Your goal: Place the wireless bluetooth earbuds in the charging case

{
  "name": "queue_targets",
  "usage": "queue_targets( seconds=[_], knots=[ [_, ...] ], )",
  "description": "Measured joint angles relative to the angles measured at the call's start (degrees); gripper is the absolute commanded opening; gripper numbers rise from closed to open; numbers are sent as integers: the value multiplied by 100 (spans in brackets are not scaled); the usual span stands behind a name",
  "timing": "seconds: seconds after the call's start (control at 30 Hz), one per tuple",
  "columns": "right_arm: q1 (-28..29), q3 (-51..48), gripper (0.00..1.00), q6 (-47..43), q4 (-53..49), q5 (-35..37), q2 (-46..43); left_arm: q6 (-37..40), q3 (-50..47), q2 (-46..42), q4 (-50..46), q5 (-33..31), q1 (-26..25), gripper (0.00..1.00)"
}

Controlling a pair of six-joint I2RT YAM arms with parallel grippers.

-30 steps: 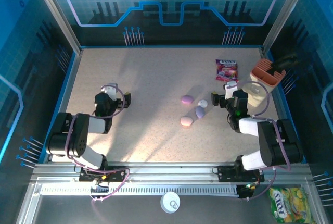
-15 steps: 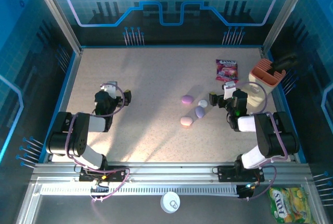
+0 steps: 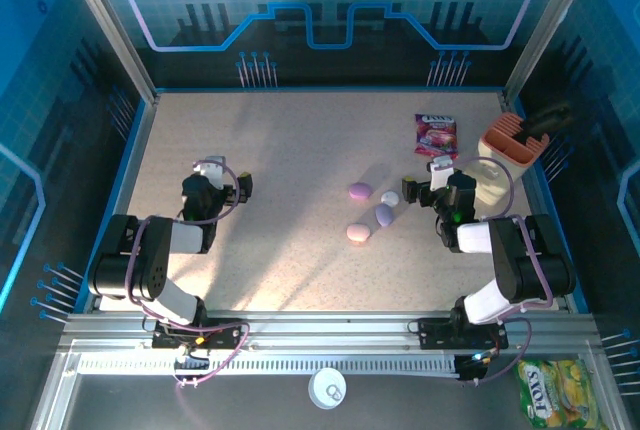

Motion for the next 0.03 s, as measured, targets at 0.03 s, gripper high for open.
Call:
queue_targets(
  seconds=[0.03],
  knots=[
    [0, 0, 100, 0, 0, 0, 0, 0, 0, 0, 0, 0, 0, 99]
  ],
)
